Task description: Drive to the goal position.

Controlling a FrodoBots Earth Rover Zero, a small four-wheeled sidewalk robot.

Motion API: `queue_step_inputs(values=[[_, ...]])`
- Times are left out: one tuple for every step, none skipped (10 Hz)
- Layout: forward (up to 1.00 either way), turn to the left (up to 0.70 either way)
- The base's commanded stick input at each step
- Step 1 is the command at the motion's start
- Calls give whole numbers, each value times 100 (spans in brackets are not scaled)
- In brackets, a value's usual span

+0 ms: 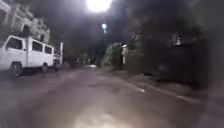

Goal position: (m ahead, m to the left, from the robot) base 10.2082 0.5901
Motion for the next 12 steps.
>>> queue_step_inputs(values=[[70,0],[70,0],[70,0],[70,0],[70,0],[70,0],[70,0],[70,0],[70,0],[70,0],[70,0],[70,0]])
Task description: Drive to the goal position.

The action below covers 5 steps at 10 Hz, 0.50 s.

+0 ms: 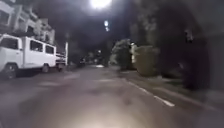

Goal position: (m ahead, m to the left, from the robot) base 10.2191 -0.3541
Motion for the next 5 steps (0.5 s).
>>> queue_step_inputs(values=[[70,0],[70,0],[70,0],[70,0],[70,0]])
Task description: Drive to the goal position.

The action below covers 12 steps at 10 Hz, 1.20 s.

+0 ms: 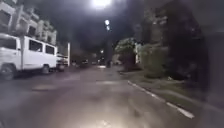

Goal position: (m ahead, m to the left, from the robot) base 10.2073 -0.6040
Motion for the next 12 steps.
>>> queue_step_inputs(values=[[70,0],[70,0],[70,0],[70,0],[70,0],[70,0],[70,0],[70,0],[70,0],[70,0],[70,0],[70,0]])
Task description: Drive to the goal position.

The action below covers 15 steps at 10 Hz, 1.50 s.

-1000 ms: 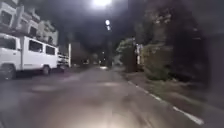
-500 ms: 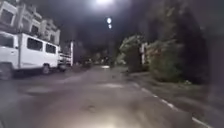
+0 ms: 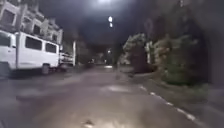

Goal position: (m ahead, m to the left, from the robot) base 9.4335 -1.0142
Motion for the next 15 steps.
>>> queue_step_inputs(values=[[70,0],[70,0],[70,0],[70,-1],[70,-6],[70,-11],[70,-35],[70,-35],[70,-35],[70,-35],[70,-13],[70,0],[70,0],[70,0],[70,0]])
